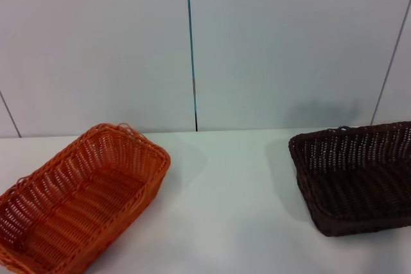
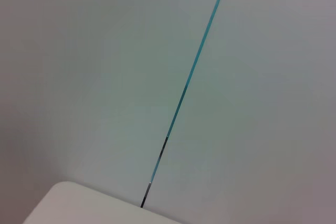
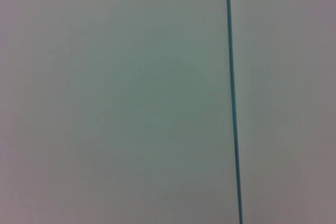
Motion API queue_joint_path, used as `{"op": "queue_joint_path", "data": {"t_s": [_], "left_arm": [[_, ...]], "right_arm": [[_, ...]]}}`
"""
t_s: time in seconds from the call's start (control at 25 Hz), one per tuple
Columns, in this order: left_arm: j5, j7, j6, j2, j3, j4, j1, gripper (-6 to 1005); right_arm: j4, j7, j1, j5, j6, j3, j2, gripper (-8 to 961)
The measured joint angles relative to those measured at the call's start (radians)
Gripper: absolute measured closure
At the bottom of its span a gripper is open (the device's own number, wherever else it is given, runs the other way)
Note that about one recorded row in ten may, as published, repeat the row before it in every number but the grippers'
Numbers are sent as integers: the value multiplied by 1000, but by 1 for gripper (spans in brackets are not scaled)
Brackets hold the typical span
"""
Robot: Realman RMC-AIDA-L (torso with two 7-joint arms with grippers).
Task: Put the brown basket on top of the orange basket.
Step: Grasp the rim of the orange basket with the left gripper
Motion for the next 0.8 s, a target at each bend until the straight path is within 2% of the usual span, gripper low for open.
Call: {"op": "queue_joint_path", "data": {"t_s": [0.28, 0.8], "left_arm": [[4, 2, -3, 2, -4, 21, -13, 141], [3, 3, -12, 0, -9, 9, 22, 142]], "right_arm": [[1, 0, -7, 0, 0, -2, 0, 13], [7, 0, -70, -1, -47, -26, 13, 16]]}}
